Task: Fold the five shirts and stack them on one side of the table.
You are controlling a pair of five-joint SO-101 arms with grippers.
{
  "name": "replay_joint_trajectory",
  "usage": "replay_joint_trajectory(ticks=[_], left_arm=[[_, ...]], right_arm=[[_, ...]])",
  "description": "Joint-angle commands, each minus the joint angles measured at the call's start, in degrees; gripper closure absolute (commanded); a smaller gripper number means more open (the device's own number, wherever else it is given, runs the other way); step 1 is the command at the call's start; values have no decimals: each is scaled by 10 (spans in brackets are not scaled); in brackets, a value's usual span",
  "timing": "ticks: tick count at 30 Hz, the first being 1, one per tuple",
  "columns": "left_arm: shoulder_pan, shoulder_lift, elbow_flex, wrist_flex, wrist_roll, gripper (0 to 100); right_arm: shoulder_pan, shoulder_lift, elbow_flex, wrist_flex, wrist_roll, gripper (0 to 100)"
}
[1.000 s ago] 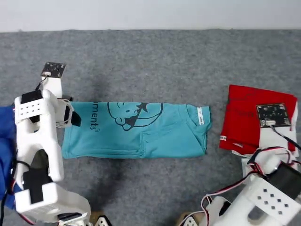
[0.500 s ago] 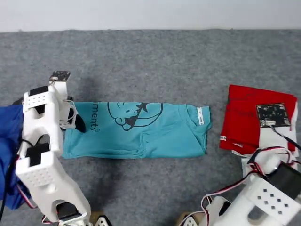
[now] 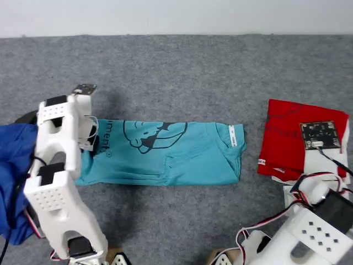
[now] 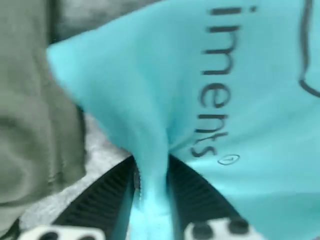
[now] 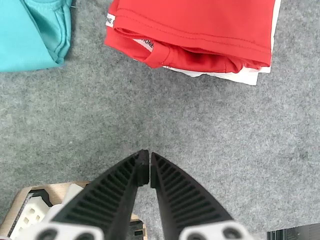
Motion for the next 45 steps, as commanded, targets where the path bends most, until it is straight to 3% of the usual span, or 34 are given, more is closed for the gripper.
replay_joint_trajectory(ticks=[1, 19, 28, 38, 45], left_arm=[[20, -21, -9, 34, -10, 987], [231, -310, -10, 158, 113, 987], [389, -317, -26, 123, 159, 987], [458, -314, -25, 44, 164, 987], [484, -222, -73, 26, 164, 987]], right_arm=[[8, -8, -4, 20, 6, 987], [8, -8, -4, 20, 3, 987], [8, -8, -4, 21, 3, 987], [8, -8, -4, 21, 3, 987], [8, -8, -4, 21, 3, 987]])
